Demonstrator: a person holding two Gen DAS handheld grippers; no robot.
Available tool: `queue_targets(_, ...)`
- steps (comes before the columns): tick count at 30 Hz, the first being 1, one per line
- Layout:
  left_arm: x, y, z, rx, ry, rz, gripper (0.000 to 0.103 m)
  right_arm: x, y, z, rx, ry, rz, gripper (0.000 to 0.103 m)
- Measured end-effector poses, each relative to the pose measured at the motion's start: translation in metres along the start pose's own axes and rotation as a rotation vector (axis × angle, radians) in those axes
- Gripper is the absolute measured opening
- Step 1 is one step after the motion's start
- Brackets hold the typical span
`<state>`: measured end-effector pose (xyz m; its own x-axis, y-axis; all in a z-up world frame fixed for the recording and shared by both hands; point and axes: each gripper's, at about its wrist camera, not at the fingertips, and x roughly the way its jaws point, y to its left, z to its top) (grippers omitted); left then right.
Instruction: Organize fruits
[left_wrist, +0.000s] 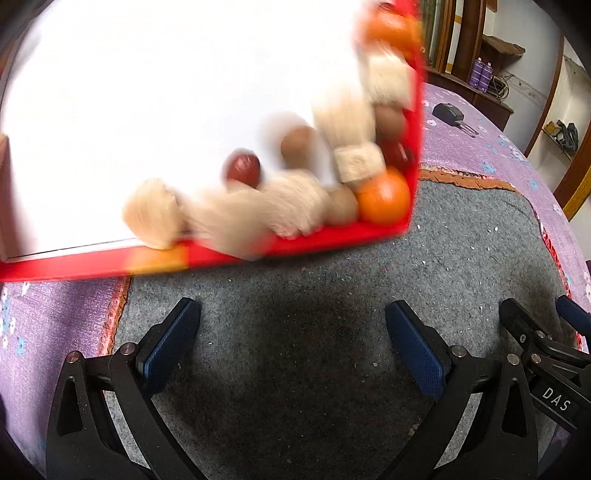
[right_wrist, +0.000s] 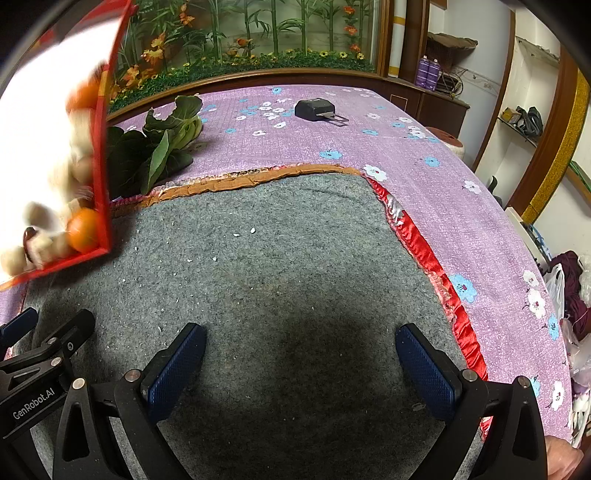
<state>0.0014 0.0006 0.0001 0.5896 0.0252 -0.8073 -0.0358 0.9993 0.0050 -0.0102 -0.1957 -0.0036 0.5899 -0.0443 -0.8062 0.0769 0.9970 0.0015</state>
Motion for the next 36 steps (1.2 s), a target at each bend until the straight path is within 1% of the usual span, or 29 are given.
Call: queue_targets(36,-0.0001,-0.0010,0.0009,0.001,0.001,-0.002,0.103,-0.0003,0.0001,-0.0001,0.001,0.000,-0.004,0.103)
